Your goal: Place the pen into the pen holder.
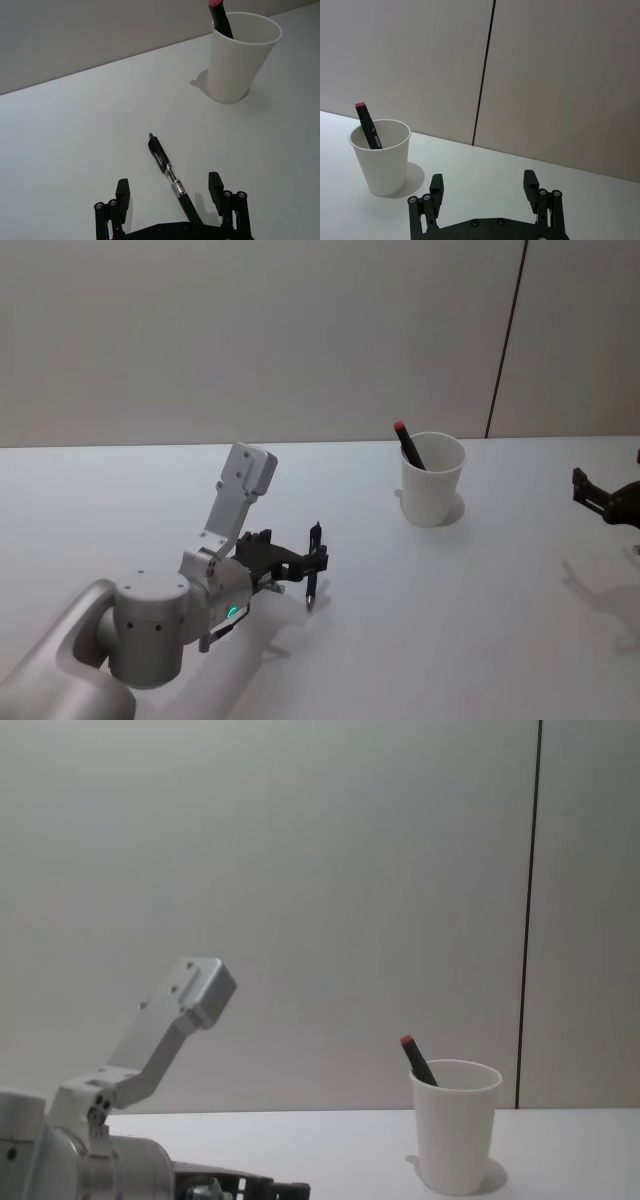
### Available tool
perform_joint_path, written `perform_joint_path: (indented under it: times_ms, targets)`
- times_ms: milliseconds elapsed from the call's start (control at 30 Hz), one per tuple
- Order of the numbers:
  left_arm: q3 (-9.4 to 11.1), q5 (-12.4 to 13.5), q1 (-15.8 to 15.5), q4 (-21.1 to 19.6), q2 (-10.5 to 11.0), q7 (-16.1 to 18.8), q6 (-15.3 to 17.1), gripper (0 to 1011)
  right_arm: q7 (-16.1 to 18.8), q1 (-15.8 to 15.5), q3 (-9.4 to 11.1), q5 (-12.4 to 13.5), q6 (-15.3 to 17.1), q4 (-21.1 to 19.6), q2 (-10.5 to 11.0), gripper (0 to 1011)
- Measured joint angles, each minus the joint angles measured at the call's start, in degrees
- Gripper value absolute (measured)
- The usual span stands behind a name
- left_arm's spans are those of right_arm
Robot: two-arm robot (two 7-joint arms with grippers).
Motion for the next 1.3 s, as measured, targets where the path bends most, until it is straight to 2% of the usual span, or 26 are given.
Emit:
perform_joint_path:
  times_ms: [300, 900, 1300]
  targets:
    - [0.4, 2.0, -1.6, 2.6, -1.2, 0.0, 1.7, 1003, 0.0, 0.0, 0.0, 0.0, 0.0, 0.0, 0.0, 1002]
    - [1.1, 3.4, -4.3, 7.1, -4.2, 4.6, 3.1, 1002, 0.0, 0.0, 0.0, 0.0, 0.0, 0.0, 0.0, 1001]
    - [1.7, 4.7, -5.2, 8.0, -5.5, 6.3, 4.8, 1002, 0.0, 0.0, 0.0, 0.0, 0.0, 0.0, 0.0, 1002]
